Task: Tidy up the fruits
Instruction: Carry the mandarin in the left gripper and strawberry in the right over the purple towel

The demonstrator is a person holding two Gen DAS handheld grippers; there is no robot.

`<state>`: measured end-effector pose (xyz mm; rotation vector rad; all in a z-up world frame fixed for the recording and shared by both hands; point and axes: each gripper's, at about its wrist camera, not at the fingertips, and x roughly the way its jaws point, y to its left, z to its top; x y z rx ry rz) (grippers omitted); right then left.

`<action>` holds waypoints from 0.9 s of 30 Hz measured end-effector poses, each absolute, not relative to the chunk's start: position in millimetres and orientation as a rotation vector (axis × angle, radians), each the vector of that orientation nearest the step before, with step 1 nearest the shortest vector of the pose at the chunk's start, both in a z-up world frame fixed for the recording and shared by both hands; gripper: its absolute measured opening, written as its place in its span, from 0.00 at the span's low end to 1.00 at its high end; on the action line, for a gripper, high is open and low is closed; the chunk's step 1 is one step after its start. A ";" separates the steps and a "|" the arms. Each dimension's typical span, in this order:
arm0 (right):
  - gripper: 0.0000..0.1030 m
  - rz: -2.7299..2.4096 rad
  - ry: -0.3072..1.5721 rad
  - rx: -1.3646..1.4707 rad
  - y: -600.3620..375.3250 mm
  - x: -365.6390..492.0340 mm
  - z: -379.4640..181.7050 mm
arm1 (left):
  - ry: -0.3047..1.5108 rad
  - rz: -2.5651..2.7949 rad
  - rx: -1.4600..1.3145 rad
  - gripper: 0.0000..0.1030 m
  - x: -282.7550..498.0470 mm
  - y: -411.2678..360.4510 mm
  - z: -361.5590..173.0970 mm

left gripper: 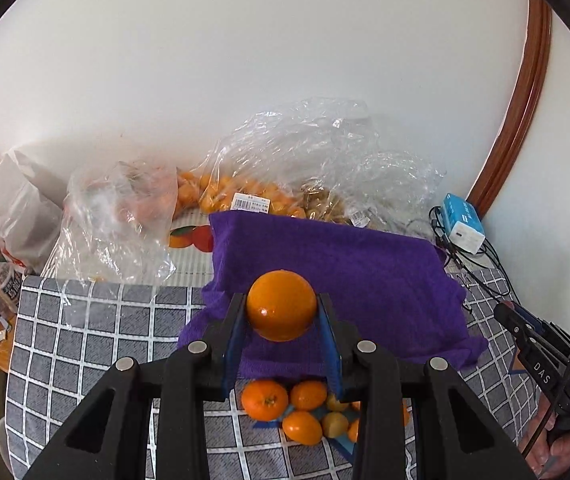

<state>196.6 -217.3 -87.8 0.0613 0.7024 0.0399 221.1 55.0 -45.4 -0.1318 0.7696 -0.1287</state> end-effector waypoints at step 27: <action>0.22 -0.003 0.797 0.053 -217.3 290.0 -138.3 | 0.889 -0.159 -0.102 0.31 316.6 33.2 -110.1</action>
